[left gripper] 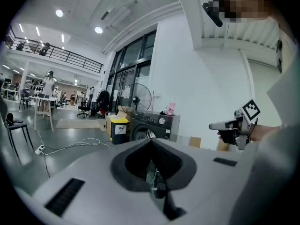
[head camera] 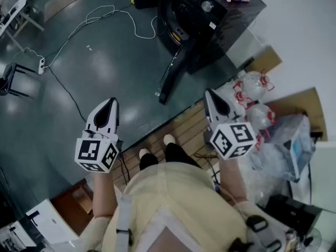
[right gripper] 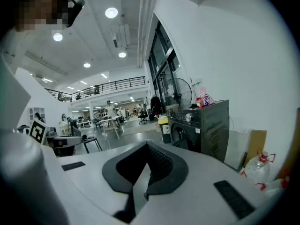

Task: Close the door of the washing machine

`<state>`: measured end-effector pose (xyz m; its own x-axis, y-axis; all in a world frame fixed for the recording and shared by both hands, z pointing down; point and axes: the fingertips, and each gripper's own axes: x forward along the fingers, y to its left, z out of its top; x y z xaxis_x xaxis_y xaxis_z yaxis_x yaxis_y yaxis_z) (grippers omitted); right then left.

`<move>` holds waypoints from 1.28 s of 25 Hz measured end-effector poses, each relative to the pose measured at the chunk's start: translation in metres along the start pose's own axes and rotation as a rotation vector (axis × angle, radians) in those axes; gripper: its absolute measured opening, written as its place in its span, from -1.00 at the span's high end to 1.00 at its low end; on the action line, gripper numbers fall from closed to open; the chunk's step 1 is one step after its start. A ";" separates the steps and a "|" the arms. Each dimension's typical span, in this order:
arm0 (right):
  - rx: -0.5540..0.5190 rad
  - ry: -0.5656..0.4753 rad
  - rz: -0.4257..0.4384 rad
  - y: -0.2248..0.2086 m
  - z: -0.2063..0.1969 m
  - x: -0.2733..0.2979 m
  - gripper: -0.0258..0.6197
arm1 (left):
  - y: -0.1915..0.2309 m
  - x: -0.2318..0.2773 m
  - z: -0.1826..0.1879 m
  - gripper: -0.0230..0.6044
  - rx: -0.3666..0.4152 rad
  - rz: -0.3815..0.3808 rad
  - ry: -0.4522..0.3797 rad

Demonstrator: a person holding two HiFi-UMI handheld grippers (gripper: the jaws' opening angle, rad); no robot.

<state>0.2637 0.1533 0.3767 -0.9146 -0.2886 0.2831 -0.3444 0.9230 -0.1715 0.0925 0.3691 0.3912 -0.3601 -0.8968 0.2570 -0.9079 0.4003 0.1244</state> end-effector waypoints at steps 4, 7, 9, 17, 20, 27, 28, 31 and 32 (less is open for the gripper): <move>0.019 -0.003 0.000 -0.004 -0.002 0.006 0.91 | -0.002 0.003 -0.002 0.96 -0.012 -0.005 -0.002; 0.012 0.005 0.007 -0.009 0.000 0.014 0.91 | -0.004 0.008 -0.002 0.96 -0.028 -0.012 -0.010; 0.020 0.004 0.016 -0.011 0.002 0.020 0.91 | -0.004 0.012 -0.001 0.96 -0.035 -0.019 -0.020; 0.017 0.007 0.081 -0.035 0.006 0.051 0.91 | -0.011 0.052 0.000 0.96 0.008 -0.026 -0.012; 0.014 0.015 0.109 -0.049 0.008 0.063 0.91 | -0.018 0.072 -0.002 0.96 0.024 -0.036 0.004; 0.022 0.051 0.150 -0.081 0.006 0.085 0.91 | -0.031 0.117 -0.009 0.62 0.048 -0.068 0.061; 0.023 0.059 0.154 -0.084 0.003 0.087 0.91 | -0.032 0.122 -0.011 0.59 0.054 -0.073 0.071; 0.034 0.080 0.149 -0.094 -0.004 0.091 0.91 | -0.031 0.136 -0.018 0.49 0.083 -0.091 0.105; 0.042 0.084 0.147 -0.096 -0.006 0.092 0.91 | -0.031 0.141 -0.020 0.46 0.092 -0.099 0.118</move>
<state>0.2141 0.0400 0.4247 -0.9354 -0.1276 0.3298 -0.2187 0.9416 -0.2559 0.0743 0.2344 0.4425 -0.2456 -0.9004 0.3590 -0.9553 0.2877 0.0679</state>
